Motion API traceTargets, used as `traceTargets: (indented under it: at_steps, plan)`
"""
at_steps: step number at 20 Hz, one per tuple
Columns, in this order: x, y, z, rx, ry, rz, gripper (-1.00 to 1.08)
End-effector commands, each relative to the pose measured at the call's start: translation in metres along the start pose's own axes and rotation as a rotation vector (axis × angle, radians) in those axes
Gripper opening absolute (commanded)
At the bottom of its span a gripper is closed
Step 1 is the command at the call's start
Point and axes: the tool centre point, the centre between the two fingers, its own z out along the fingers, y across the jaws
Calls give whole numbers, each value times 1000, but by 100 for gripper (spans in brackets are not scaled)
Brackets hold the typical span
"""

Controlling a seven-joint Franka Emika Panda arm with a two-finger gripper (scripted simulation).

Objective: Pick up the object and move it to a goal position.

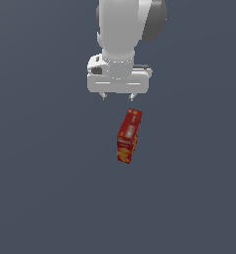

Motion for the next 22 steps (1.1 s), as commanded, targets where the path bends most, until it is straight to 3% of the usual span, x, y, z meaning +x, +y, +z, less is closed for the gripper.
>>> traceTargets:
  at_steps: [1, 12, 22]
  plan:
    - [0, 0, 0, 0, 0, 0, 100]
    - [10, 12, -7, 24, 26, 9, 100]
    - [18, 1, 3, 19, 31, 60, 100]
